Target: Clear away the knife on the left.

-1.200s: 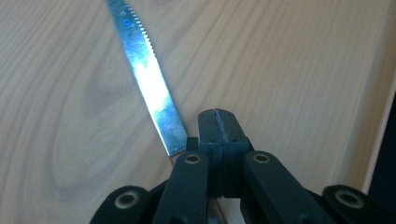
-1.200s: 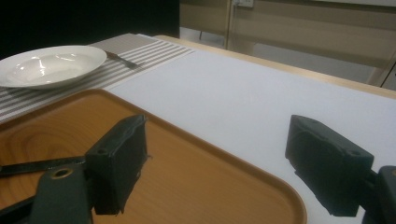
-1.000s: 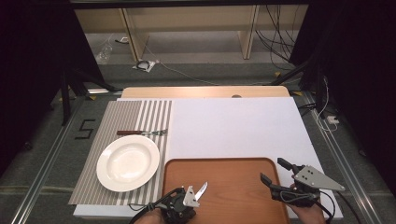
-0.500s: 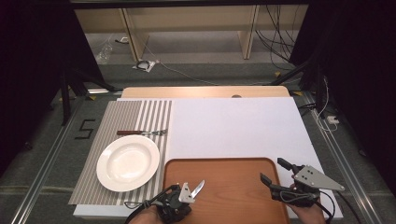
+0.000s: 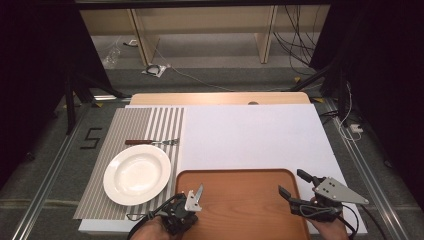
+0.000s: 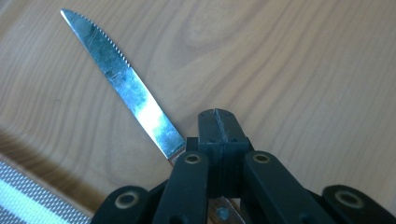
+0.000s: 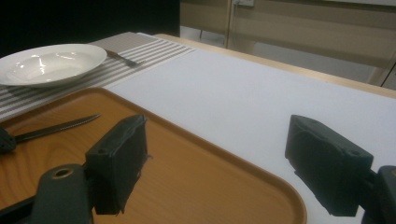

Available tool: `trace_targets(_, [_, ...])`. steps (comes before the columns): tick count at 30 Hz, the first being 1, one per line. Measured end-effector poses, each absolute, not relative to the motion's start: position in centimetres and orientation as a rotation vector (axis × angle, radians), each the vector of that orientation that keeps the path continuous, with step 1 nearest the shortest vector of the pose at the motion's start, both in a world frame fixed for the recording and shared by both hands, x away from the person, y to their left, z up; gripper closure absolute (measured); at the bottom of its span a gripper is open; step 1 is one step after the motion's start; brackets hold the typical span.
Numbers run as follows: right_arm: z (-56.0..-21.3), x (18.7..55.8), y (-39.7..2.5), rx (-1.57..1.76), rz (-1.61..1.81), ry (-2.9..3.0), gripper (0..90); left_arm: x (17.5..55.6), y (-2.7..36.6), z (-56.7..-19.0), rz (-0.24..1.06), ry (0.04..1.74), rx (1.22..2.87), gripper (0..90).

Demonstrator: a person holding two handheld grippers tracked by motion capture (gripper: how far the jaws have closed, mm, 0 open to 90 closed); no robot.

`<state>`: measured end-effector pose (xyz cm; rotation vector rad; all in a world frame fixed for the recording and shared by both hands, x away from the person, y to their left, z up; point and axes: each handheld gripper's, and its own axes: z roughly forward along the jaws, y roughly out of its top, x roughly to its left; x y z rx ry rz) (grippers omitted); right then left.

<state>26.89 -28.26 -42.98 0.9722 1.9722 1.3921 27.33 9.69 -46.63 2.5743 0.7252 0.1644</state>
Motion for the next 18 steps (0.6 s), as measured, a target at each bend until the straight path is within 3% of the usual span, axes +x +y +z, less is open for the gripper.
trace_targets(18, [-43.0,26.9,-28.3,0.97,1.392,1.973,21.7,27.8,11.5,-46.6,0.184,0.796,2.57,89.4])
